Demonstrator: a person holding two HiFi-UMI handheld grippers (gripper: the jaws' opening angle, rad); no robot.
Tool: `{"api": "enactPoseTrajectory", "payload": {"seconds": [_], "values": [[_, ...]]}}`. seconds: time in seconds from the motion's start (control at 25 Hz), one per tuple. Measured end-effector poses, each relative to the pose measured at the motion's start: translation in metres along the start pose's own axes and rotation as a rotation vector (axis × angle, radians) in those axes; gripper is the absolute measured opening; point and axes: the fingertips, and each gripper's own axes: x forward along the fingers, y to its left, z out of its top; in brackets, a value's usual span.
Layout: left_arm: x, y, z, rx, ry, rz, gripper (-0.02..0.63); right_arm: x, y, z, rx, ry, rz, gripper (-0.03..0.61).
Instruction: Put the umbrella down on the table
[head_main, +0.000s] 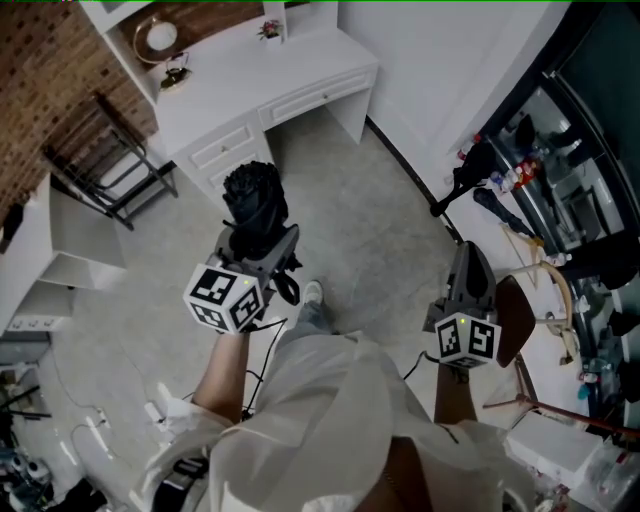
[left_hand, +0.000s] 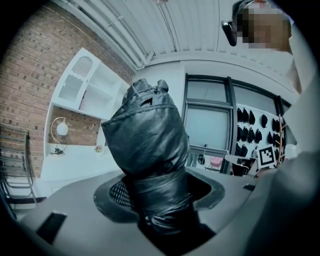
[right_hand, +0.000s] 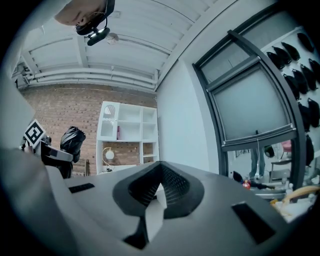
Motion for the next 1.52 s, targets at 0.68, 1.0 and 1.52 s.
{"api": "enactPoseTrajectory", "payload": {"seconds": [0.68, 1.0, 1.52], "values": [[0.13, 0.129, 0.044, -0.008, 0.008, -0.054, 0.287, 0.172, 0.03, -0.002, -0.021, 0.015, -0.029, 0.018], [0.164, 0.177, 0.051, -0.011, 0.023, -0.069, 0.287, 0.232, 0.045, -0.005, -0.018, 0.01, -0.041, 0.018], [0.21, 0.218, 0.055, -0.045, 0.037, -0.045, 0.287, 0.318, 0.055, -0.011, -0.019, 0.023, 0.023, 0.017]]}}
